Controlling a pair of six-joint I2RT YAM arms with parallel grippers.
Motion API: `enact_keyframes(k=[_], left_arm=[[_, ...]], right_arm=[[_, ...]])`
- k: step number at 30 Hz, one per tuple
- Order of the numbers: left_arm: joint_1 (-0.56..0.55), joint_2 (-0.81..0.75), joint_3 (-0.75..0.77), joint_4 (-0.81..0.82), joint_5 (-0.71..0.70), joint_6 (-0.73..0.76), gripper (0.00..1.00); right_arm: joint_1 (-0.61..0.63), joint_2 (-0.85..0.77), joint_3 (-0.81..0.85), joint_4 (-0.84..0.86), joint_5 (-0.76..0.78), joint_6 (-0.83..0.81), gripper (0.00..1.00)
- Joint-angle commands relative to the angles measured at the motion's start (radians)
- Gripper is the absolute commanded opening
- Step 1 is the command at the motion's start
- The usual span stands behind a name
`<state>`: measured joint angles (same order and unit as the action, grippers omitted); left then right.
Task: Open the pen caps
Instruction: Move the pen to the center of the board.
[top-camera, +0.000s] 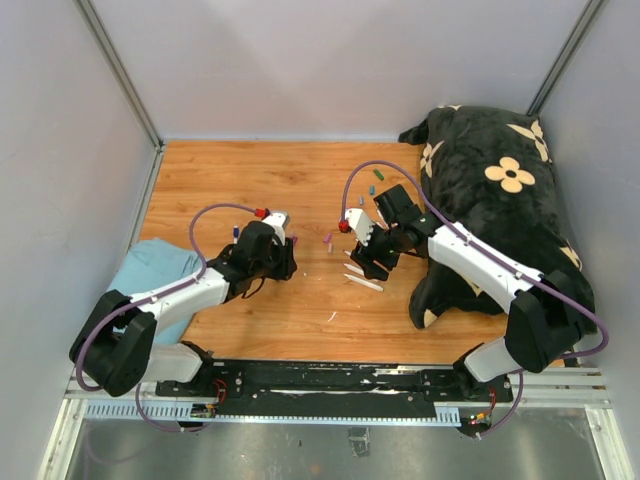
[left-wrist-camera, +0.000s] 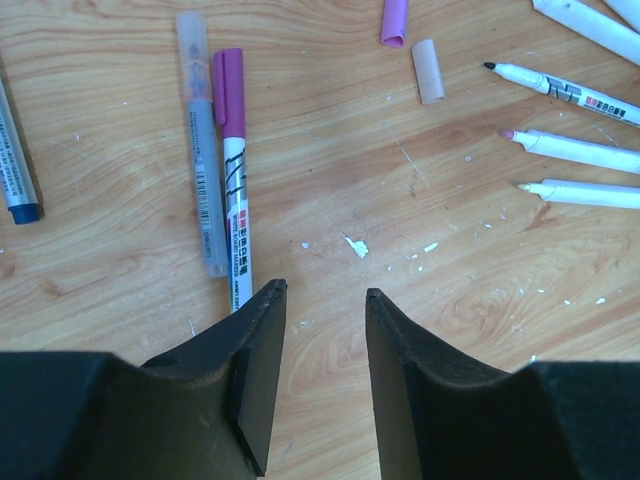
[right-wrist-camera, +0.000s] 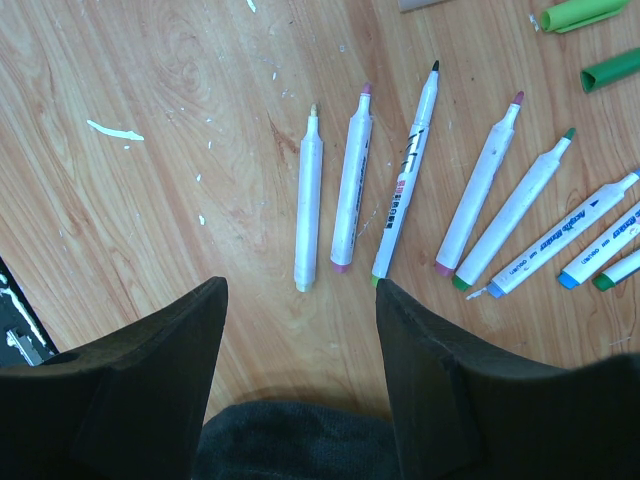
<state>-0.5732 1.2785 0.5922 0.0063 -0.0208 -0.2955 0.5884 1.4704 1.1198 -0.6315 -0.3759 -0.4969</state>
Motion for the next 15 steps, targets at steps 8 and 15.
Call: enact_keyframes(k=[8, 15], left_arm=[[-0.009, 0.029, 0.059, -0.031, -0.004, 0.019, 0.39], [-0.014, 0.033, 0.062, -0.039, -0.01, 0.02, 0.39]], right_arm=[[-0.019, -0.009, -0.012, -0.02, -0.017, -0.013, 0.62], [-0.019, -0.01, -0.012, -0.019, -0.017, -0.012, 0.62]])
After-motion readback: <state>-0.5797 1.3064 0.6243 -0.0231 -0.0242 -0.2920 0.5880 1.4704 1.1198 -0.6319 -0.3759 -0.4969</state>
